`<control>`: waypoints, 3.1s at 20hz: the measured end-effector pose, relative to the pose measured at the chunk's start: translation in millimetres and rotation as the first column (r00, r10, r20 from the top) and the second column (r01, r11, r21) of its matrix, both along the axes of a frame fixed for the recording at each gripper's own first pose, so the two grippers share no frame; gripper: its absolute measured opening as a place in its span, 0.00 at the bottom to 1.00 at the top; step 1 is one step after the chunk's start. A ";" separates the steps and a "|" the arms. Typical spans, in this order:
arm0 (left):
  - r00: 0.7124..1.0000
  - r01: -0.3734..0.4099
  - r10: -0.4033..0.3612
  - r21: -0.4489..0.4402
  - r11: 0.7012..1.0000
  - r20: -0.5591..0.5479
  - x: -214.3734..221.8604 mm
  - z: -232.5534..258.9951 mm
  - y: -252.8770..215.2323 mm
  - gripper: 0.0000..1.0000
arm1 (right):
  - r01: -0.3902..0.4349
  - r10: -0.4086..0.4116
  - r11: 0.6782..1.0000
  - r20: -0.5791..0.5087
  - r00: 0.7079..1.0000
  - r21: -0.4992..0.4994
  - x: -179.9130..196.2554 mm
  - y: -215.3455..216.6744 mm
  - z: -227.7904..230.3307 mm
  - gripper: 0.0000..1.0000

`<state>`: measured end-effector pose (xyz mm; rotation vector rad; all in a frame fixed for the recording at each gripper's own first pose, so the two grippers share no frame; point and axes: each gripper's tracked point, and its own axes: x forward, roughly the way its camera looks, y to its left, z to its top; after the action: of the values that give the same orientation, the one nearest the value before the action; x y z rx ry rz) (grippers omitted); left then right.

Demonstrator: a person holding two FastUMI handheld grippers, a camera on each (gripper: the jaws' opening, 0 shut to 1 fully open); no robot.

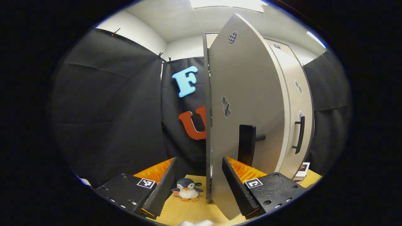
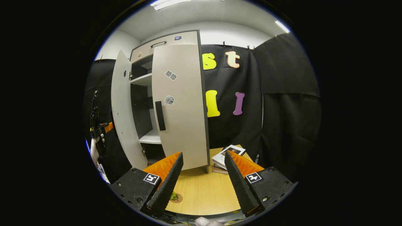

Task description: Grasp the bottle in the cabinet with the left hand and place it on the coaster, then close the right door with the right hand and the left door with the left hand.

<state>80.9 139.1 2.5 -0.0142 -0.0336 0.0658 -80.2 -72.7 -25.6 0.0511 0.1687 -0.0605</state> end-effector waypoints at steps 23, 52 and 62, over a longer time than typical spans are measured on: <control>0.983 0.184 -0.184 -0.028 0.982 0.009 12.0 -1.5 -106.1 0.96 | 0.131 -0.130 0.991 0.034 0.991 -0.019 -13.7 -23.3 11.7 0.82; 0.991 0.108 -0.113 -0.062 0.992 -0.077 -112.8 -43.1 -92.3 0.96 | -0.036 0.043 0.995 0.073 0.996 -0.093 52.4 62.9 10.9 0.82; 0.989 0.126 -0.130 -0.067 0.990 -0.066 -103.9 -40.0 -105.5 0.96 | -0.023 0.033 0.994 0.089 0.995 -0.107 50.8 67.2 12.5 0.82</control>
<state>-23.1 33.6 -37.4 -0.0768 0.0394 -0.0615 -29.4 -5.5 -13.2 -0.0541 0.0750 -0.0388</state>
